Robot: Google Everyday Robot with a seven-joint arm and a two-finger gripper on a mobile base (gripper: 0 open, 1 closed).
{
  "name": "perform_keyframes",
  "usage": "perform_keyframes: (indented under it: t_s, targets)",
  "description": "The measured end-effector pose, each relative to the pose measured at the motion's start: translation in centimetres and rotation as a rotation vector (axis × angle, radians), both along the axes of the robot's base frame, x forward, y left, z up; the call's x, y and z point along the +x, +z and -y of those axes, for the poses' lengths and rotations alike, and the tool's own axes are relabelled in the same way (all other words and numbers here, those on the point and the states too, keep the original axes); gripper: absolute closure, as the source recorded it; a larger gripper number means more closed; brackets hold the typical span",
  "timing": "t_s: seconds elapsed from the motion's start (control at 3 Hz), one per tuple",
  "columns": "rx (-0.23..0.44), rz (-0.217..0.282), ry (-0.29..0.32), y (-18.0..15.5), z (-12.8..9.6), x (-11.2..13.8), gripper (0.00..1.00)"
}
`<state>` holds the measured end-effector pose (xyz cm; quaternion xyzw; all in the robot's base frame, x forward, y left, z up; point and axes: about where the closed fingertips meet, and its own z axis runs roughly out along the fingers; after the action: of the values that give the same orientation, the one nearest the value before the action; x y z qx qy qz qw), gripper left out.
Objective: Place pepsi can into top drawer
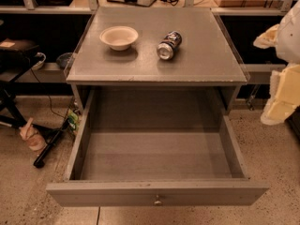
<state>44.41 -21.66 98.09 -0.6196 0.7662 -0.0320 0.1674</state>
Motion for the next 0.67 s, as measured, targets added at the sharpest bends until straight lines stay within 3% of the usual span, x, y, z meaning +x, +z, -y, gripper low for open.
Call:
perform_keyframes:
  t_s: [0.67]
  targets:
    - [0.008,0.036,0.257,0.67,-1.31,1.29,0.0]
